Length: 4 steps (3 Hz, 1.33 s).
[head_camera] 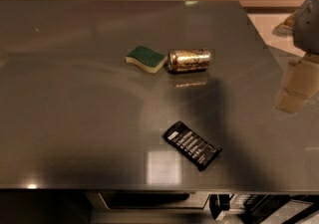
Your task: Move orange can near rxbar chocolate
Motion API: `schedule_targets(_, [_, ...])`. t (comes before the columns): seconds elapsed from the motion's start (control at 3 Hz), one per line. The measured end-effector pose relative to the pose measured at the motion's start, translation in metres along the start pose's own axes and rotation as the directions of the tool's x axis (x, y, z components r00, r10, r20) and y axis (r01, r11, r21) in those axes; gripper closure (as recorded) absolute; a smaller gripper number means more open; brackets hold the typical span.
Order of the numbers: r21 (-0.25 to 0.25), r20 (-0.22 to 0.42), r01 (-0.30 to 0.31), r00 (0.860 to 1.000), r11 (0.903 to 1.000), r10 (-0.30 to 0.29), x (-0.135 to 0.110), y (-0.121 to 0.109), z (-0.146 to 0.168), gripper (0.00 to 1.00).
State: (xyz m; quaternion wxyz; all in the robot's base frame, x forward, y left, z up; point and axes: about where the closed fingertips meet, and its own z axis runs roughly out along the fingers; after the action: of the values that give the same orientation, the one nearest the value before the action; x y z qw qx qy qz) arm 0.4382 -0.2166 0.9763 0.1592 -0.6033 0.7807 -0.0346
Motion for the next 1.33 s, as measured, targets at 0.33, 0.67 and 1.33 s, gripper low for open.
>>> schedule_targets(0.33, [0.003,0.001,0.002,1.000,1.0000,-0.002,-0.001,-0.001,0.000,0.00])
schedule_targets(0.67, [0.000,0.033,0.032,0.999,0.9995,-0.032,-0.015,-0.026,0.008,0.00])
schedule_targets(1.33, [-0.046,0.121,0.126,0.985,0.9909,-0.120,-0.058,-0.102,0.055,0.00])
